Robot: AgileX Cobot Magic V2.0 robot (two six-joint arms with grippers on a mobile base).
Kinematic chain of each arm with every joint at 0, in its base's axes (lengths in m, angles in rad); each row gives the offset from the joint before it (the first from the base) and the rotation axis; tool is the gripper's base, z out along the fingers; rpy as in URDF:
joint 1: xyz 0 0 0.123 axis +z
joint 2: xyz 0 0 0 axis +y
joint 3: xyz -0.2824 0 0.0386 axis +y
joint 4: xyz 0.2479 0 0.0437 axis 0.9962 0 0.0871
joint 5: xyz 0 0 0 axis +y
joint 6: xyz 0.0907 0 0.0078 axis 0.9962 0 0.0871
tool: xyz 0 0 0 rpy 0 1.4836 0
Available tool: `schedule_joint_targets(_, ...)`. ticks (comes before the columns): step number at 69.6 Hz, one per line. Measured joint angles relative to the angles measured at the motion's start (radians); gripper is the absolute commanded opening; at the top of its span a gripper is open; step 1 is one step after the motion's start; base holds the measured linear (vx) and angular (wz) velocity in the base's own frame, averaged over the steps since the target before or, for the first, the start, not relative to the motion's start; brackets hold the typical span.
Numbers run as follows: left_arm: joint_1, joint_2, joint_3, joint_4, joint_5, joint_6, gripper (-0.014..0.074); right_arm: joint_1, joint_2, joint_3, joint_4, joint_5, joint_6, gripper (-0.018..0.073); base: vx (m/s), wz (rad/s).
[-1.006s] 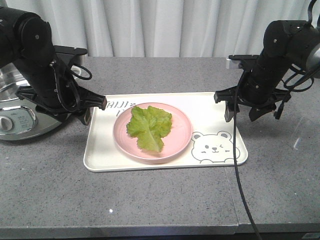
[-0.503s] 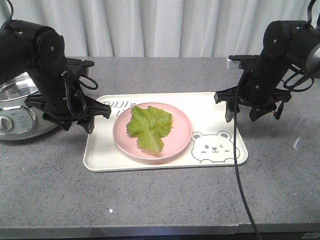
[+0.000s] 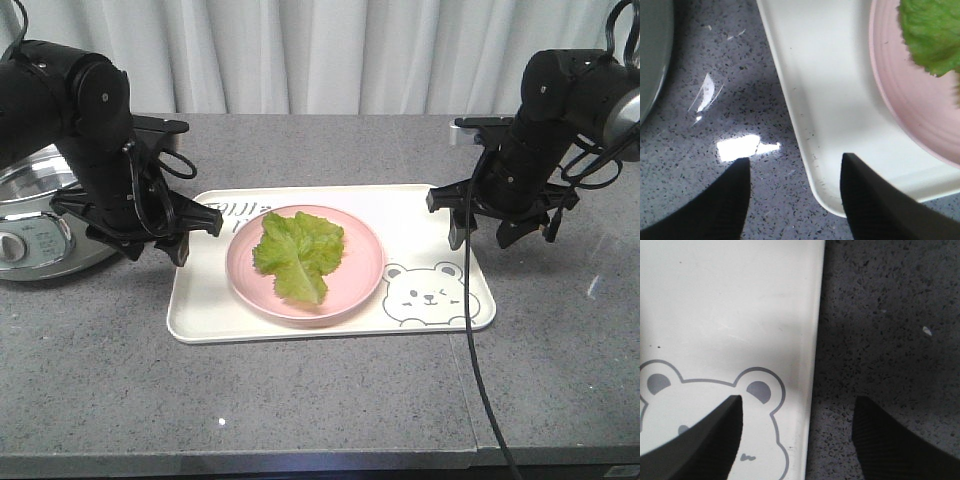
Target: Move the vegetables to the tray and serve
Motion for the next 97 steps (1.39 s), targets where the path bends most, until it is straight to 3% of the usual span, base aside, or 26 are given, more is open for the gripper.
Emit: schedule_joint_targets(97,0.000,0.000,0.000,0.000,0.000,-0.021,0.0397,0.000,0.000,0.000,0.021,0.000,-0.001,0.0456,0.00,0.00)
